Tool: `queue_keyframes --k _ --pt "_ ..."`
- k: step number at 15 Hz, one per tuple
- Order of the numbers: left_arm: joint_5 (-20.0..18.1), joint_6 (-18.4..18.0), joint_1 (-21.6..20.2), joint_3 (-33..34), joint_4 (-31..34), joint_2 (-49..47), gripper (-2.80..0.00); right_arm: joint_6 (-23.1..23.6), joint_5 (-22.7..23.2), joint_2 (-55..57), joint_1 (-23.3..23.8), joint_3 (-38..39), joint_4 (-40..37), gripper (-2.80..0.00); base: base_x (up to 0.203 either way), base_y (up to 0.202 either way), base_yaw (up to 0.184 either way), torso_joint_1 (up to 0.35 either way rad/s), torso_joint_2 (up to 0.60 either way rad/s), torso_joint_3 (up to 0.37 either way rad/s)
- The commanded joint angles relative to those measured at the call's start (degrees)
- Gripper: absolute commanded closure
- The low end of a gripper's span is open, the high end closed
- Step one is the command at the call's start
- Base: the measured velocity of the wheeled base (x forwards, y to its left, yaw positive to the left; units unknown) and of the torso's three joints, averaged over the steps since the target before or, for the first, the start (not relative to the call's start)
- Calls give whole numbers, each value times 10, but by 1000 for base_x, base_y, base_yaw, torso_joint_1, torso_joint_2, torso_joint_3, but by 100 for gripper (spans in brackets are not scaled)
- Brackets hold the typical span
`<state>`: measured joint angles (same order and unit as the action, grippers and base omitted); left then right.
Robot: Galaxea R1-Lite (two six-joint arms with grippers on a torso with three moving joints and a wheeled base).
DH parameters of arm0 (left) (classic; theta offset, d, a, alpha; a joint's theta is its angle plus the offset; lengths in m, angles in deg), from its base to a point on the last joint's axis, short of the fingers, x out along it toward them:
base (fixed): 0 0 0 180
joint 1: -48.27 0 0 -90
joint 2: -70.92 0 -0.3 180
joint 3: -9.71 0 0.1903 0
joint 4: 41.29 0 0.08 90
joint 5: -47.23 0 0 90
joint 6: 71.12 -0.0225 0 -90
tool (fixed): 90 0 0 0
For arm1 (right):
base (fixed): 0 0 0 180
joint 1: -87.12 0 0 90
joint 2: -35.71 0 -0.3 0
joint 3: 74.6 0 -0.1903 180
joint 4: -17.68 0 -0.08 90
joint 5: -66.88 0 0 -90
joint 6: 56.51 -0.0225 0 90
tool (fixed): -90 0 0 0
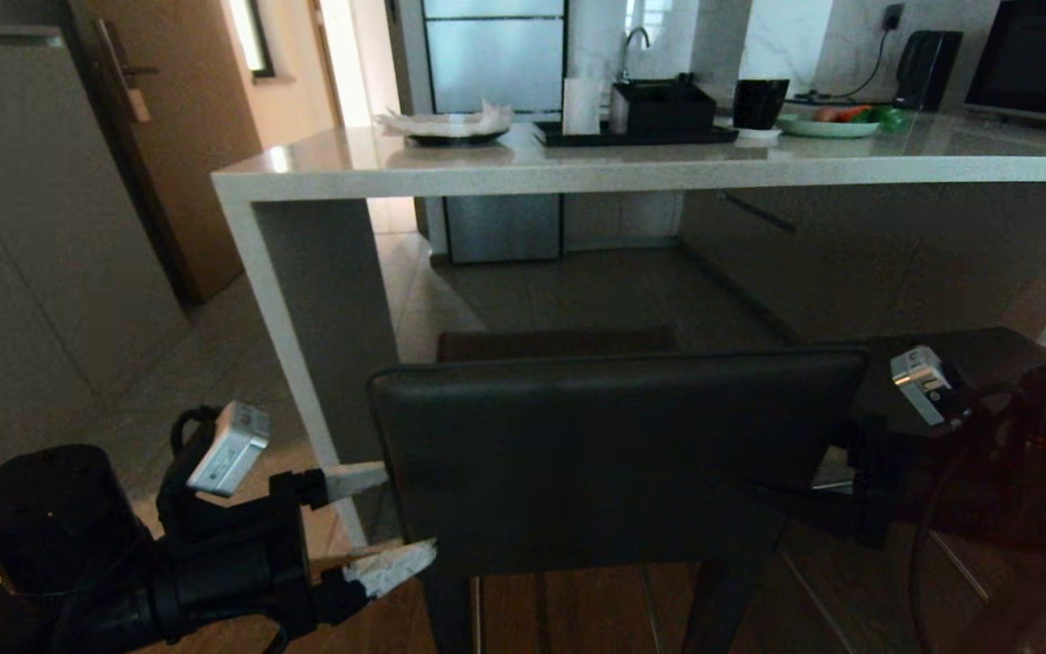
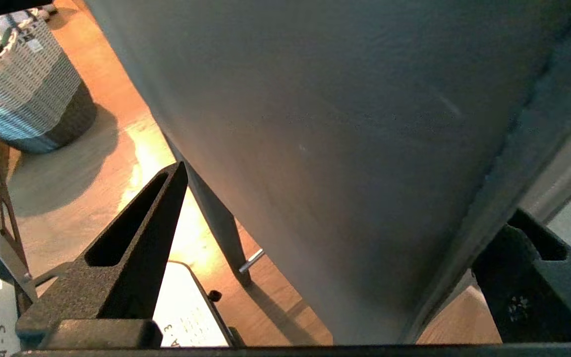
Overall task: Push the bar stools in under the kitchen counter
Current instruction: Pull the gray chair out from under the dining table
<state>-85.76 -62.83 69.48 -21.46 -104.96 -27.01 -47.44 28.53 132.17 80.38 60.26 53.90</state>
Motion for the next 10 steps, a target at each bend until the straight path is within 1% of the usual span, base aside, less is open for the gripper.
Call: queue_keyframes --k 1,8,9,10 --pt "-3 0 1 5 -6 6 -280 -2 -3 4 0 -1 2 -280 -198 0 -3 2 0 3" --pt "0 1 1 4 -6 9 -280 -2 -6 3 1 3 2 -280 -196 0 0 2 5 4" --pt "2 1 1 4 -6 8 -280 -2 -6 3 4 3 2 -280 -140 0 -1 -2 2 2" --pt "3 1 -1 5 -6 6 -280 -2 -5 3 7 4 2 -280 0 0 0 0 0 0"
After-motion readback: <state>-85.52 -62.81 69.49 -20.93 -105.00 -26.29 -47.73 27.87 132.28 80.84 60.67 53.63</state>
